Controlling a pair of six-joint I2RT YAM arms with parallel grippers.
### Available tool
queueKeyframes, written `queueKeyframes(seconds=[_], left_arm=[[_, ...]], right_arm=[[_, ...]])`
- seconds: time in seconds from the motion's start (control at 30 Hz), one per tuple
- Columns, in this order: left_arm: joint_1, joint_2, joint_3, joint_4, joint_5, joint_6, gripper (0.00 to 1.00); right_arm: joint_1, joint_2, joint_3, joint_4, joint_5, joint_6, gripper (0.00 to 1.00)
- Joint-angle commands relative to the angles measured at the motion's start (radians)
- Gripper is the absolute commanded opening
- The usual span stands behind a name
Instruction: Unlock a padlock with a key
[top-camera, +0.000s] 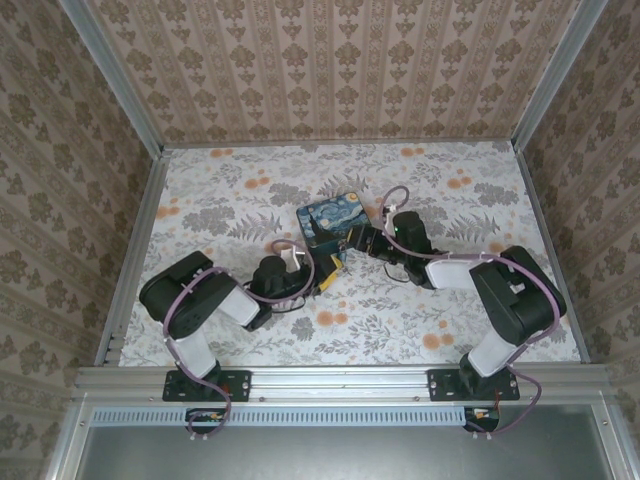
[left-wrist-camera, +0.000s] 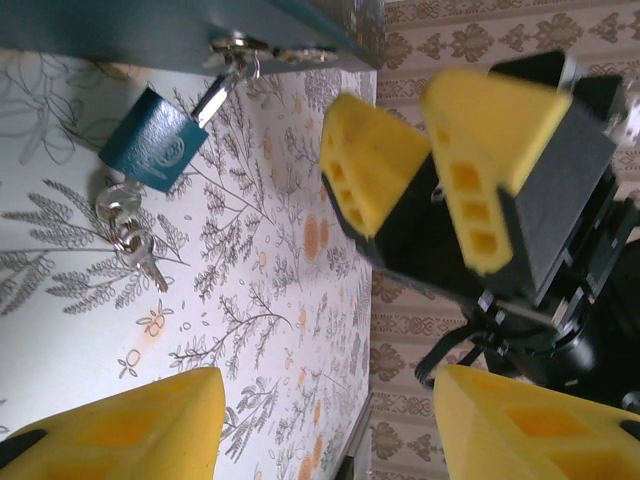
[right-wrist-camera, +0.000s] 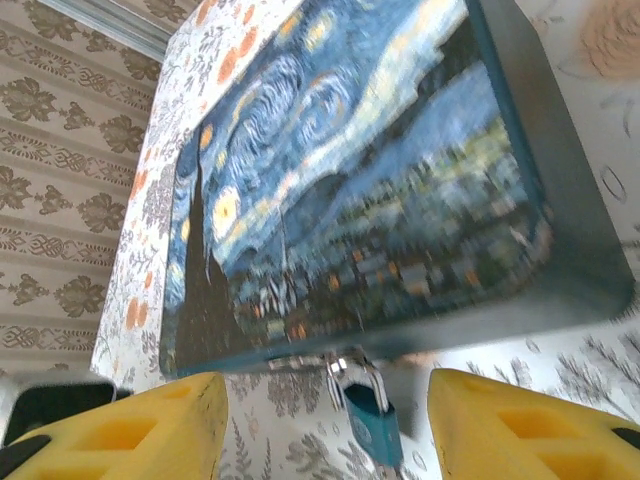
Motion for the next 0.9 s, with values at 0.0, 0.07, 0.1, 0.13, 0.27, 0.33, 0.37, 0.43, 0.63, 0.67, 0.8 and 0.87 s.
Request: queueKeyframes(seconds=[0.0,0.07,0.1,0.13,0.27,0.33,0.37,0.43,0.63,0.67,0.8,0.87], left_arm=[[0.025,-0.043,0.035,-0.050,0.035,0.044,0.58],[0.038,-0.060,0.052,-0.083,0.047,0.057,0.58],[0.045,-0.076,0.061,-0.112,0.052,0.069,0.58],[0.052,-0.092,0.072,-0.143,0.057,0.084,0.58],[0.084,-0.183,0.119,-0.322,0.072,0.164,0.59],[0.104,-0.236,0.152,-0.446,0.078,0.221,0.59],[0.113,-0.263,0.168,-0.496,0.079,0.247,0.59],[0.133,-0.318,0.216,-0.655,0.081,0.319,0.59],[0.179,-0.431,0.421,-1.207,-0.018,0.618,0.64],[0.188,-0.438,0.444,-1.255,-0.034,0.651,0.65],[0.240,-0.443,0.508,-1.374,-0.070,0.730,0.68],[0.260,-0.436,0.537,-1.418,-0.088,0.768,0.69]], right_arm=[[-0.002,-0.070,-0.060,0.039,-0.017,0.018,0.57],[-0.002,-0.095,-0.084,0.030,-0.009,0.011,0.57],[-0.002,-0.101,-0.095,0.029,-0.007,0.008,0.57],[-0.002,-0.104,-0.105,0.028,-0.004,0.006,0.57],[-0.001,-0.093,-0.137,0.045,-0.002,0.005,0.56],[0.000,-0.083,-0.150,0.062,0.001,0.011,0.56],[0.002,-0.078,-0.153,0.066,0.003,0.012,0.56],[0.007,-0.071,-0.157,0.069,0.012,0.011,0.55],[0.033,-0.037,-0.151,0.087,0.037,0.011,0.53],[0.038,-0.030,-0.148,0.088,0.039,0.011,0.53],[0.068,0.002,-0.121,0.078,0.061,-0.002,0.52],[0.081,0.022,-0.103,0.069,0.072,-0.012,0.52]])
